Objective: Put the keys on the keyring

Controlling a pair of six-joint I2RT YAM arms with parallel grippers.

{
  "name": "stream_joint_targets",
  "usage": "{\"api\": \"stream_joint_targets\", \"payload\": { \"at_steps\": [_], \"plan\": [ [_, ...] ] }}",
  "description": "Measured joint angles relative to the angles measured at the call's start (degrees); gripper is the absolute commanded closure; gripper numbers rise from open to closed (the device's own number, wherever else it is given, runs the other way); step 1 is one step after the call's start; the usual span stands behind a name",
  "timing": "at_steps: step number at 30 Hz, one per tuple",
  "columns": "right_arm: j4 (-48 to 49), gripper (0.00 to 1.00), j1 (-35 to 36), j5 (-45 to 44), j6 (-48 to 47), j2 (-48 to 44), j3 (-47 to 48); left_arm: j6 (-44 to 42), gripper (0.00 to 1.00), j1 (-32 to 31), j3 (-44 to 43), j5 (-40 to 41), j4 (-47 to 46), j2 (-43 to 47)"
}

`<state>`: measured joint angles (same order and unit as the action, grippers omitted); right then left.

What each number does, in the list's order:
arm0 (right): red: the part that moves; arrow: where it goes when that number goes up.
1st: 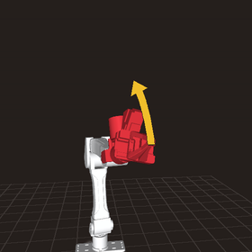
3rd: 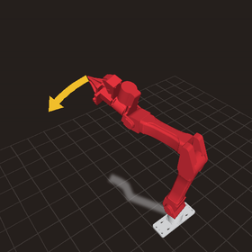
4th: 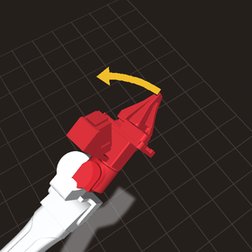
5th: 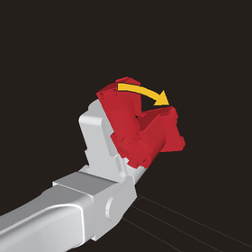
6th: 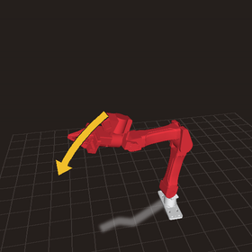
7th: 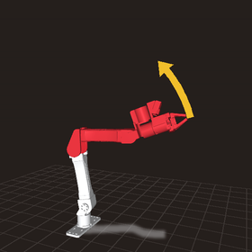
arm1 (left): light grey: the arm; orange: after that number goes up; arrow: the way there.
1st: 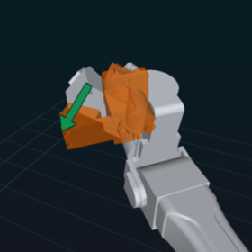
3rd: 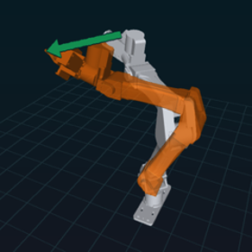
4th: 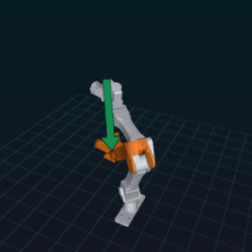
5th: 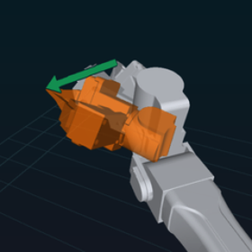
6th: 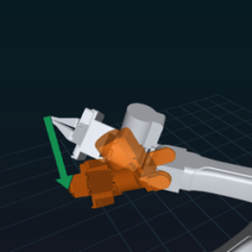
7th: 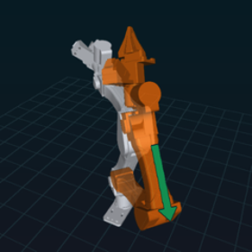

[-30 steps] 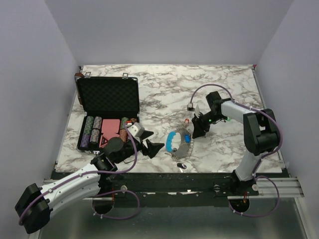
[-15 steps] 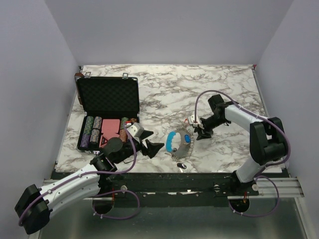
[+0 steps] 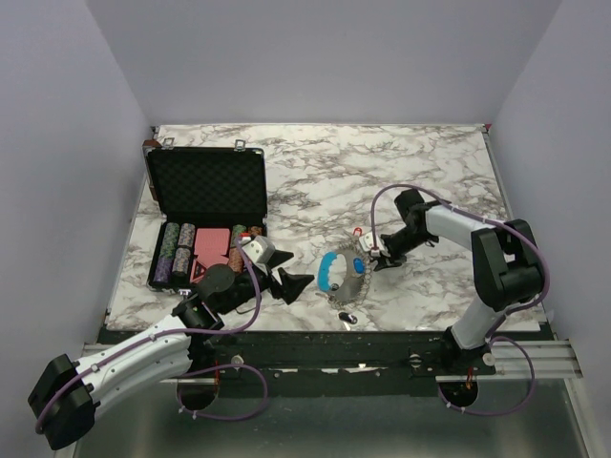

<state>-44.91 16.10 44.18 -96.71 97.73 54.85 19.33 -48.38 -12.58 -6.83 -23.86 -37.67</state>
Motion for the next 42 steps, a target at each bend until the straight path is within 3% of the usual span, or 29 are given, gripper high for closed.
{"api": "stream_joint_targets", "payload": {
  "at_steps": [6, 14, 26, 42],
  "plan": [
    [3.0, 0.64, 1.3, 0.0, 0.3, 0.0, -1.0, 0.0, 0.08, 0.0, 0.0, 0.0, 0.0, 0.0],
    [4.0, 0.73, 1.5, 0.0, 0.6, 0.0, -1.2, 0.0, 0.07, 0.0, 0.0, 0.0, 0.0, -0.1],
    [5.3, 0.67, 1.5, 0.9, 3.5, -0.5, -1.2, 0.0, 0.07, 0.0, 0.0, 0.0, 0.0, -0.5],
    [6.3, 0.72, 1.5, 2.2, 6.6, -1.0, -1.2, 0.0, 0.07, 0.0, 0.0, 0.0, 0.0, -0.5]
  ]
}}
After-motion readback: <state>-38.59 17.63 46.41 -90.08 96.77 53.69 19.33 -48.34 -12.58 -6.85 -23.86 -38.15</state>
